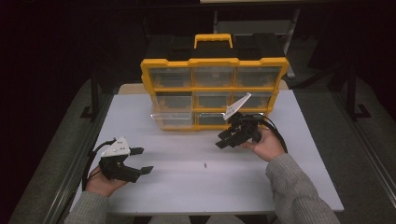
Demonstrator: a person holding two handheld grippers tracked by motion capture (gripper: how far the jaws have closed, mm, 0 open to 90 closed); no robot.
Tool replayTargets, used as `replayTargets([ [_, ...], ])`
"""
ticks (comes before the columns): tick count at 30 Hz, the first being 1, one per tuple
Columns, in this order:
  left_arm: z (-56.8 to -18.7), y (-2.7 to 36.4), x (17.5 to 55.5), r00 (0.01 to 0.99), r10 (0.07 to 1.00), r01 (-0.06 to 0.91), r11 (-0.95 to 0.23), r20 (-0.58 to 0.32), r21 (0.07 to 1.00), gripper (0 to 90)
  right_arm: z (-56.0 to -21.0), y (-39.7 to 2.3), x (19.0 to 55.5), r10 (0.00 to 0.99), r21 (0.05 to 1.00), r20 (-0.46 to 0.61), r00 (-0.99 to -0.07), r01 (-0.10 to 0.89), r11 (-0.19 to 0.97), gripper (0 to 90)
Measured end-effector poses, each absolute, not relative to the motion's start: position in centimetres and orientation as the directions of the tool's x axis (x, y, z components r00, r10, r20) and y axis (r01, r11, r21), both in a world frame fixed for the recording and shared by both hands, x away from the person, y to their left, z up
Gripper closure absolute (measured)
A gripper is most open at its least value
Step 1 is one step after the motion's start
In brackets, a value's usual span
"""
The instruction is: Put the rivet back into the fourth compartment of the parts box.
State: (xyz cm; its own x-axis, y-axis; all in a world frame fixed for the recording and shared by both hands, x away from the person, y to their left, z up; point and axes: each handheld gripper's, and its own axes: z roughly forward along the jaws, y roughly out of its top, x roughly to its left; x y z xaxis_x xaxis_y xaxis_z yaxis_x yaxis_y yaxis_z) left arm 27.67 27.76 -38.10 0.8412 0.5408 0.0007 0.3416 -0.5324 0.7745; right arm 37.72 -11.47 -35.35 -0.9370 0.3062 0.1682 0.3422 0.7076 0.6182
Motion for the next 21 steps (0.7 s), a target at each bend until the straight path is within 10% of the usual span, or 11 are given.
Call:
replayTargets([
  [21,-38.1,27.8,27.6,0.839,0.544,0.343,-0.527,-0.002,0.777,23.8,-40.1,-8.9,36.8,0.263,0.580,0.196,-0.945,0.328,0.746,57.7],
])
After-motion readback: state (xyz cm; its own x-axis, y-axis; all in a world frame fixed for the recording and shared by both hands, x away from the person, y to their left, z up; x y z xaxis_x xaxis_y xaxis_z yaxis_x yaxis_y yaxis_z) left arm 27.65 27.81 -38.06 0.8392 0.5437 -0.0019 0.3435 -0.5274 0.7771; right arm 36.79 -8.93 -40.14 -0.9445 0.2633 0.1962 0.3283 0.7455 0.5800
